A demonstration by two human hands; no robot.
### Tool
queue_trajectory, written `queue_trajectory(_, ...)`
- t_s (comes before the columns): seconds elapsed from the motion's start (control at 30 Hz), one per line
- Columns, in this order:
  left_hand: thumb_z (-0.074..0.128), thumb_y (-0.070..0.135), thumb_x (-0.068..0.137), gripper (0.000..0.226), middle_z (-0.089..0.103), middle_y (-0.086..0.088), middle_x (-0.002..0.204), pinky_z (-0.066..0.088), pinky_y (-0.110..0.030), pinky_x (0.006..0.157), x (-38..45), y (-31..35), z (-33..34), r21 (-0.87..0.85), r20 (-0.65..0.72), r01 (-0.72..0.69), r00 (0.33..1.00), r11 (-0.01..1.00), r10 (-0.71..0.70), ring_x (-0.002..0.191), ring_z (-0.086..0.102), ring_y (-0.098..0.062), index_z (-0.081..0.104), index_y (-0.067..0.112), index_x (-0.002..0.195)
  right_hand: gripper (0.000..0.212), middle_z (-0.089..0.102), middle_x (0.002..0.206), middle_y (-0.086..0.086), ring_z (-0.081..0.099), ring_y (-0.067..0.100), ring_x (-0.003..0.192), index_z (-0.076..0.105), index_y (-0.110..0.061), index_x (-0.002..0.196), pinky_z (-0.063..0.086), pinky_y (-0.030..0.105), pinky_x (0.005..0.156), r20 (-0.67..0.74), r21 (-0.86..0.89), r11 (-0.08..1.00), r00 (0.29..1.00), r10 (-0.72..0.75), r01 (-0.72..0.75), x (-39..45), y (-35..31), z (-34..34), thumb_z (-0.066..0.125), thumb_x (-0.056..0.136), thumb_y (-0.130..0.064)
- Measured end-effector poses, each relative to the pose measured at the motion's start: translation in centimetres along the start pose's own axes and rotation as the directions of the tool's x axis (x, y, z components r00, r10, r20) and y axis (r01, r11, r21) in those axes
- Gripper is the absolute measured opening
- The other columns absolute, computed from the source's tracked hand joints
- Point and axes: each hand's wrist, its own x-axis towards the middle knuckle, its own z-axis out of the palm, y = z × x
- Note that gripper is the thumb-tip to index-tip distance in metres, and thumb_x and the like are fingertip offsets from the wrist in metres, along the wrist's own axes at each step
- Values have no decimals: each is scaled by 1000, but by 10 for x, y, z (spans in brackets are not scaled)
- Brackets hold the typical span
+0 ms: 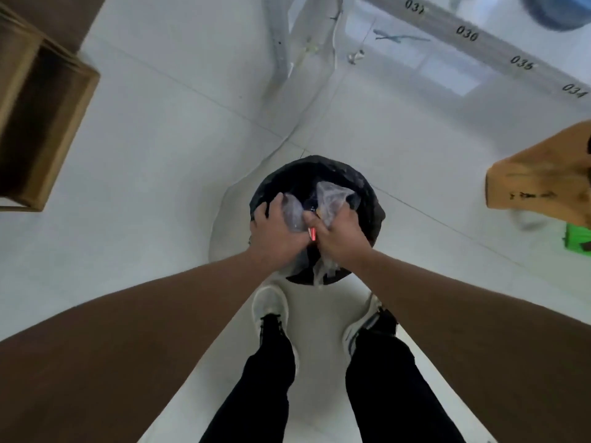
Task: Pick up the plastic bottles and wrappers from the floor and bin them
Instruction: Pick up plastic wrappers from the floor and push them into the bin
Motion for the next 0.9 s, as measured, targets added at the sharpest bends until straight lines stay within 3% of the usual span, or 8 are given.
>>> queue_trajectory(0.17,65,74,69,111,34,-8,166,42,-54,117,-16,-8,11,411,-218,-109,952,905,213,148,35,-36,30,29,164,100,41,151,22,46,43,139,39,-9,153,43,53,113,-178,-207,967,978,111,-148,13,15,-5,66,86,-78)
queue_trajectory(0.23,67,71,73,99,45,-7,156,48,-51,109,-27,-5,9,436,-289,-149,911,888,295,138,42,-35,40,28,159,98,42,147,20,46,42,135,44,-8,147,45,53,110,-201,-254,957,976,87,-137,3,14,-12,62,85,-82)
queue_trajectory(0.33,69,56,81,80,53,-4,144,51,-47,103,-36,2,1,420,-310,-218,878,881,365,130,46,-31,48,27,152,96,63,131,12,64,35,118,46,-12,142,55,48,96,-133,-109,988,987,92,-107,-9,14,-25,70,80,-81)
queue_trajectory(0.5,59,44,84,64,56,-7,140,46,-44,104,-44,21,-16,351,-304,-179,907,919,292,129,47,-33,54,21,143,60,76,106,-10,73,16,98,64,-29,125,61,41,88,-12,69,997,999,47,-47,-21,17,-45,86,80,-61)
queue_trajectory(0.63,58,40,87,60,53,-7,142,48,-45,105,-46,29,-23,287,-287,-139,932,948,224,129,44,-30,52,23,144,25,73,91,-4,73,21,89,62,-28,112,62,51,94,76,148,985,994,74,-85,-22,22,-49,70,100,-49)
queue_trajectory(0.7,62,36,90,55,53,-7,142,50,-45,102,-47,28,-23,277,-295,-123,933,953,207,126,44,-29,52,24,143,33,68,84,-4,67,23,85,57,-27,101,61,50,92,79,115,989,993,84,-93,-24,20,-50,50,106,-60)
queue_trajectory(0.77,65,36,91,54,53,-6,139,52,-46,100,-50,25,-23,281,-309,-100,932,954,189,123,45,-28,53,24,142,44,63,81,-6,65,21,83,52,-26,96,55,39,74,55,7,998,997,55,-56,-28,20,-52,43,104,-68)
queue_trajectory(0.9,66,35,93,49,54,-7,134,52,-45,97,-59,14,-18,296,-307,-27,944,955,122,120,47,-29,53,23,139,52,64,94,-10,67,14,84,50,-26,121,53,33,66,-116,-51,999,993,6,-12,-36,25,-55,68,93,-66)
